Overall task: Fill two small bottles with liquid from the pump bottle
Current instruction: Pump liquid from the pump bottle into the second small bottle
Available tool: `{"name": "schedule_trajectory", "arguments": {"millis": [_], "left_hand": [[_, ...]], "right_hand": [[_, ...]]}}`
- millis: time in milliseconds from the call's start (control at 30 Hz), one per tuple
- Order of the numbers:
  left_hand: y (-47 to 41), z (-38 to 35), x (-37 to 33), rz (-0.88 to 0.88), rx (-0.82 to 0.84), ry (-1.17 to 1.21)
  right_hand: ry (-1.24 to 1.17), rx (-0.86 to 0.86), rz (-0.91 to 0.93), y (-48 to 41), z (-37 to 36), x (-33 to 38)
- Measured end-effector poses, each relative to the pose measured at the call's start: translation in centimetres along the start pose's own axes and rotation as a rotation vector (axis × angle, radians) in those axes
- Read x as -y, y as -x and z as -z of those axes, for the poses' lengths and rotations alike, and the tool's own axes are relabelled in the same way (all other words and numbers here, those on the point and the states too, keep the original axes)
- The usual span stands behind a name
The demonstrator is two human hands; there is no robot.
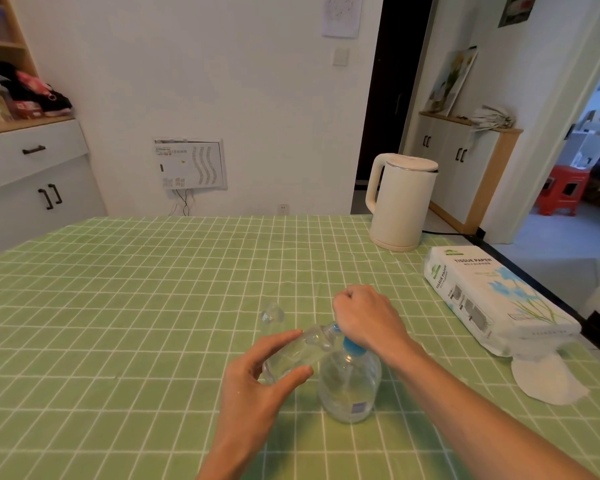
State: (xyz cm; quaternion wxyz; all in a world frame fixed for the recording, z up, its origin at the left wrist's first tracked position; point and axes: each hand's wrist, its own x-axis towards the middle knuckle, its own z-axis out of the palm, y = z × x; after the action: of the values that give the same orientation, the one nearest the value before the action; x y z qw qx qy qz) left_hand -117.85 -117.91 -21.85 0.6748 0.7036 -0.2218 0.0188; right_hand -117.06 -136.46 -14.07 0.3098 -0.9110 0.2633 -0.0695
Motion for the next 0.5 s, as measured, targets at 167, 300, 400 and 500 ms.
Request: {"name": "schedule_trajectory", "arguments": {"millis": [167, 300, 400, 500], "left_hand": [[-0.09, 0.07, -0.38, 0.003, -0.009, 0.001], [-0.20, 0.23, -0.47, 0.013, -0.022, 0.013], [-0.37, 0.19, -0.44, -0.003, -0.025, 0.010], [-0.45, 0.06, -0.37, -0.019, -0.027, 0.008]], "right_hand": [[-0.025, 0.020, 0.002, -0.20, 0.42, 0.05], [0.001, 0.002, 0.020, -0.58, 1.01, 0.31], [-0.011, 0.009, 0.016, -0.73, 0.71, 0.16], [-0.021, -0.005, 0.009, -0.77, 0.42, 0.06]]}}
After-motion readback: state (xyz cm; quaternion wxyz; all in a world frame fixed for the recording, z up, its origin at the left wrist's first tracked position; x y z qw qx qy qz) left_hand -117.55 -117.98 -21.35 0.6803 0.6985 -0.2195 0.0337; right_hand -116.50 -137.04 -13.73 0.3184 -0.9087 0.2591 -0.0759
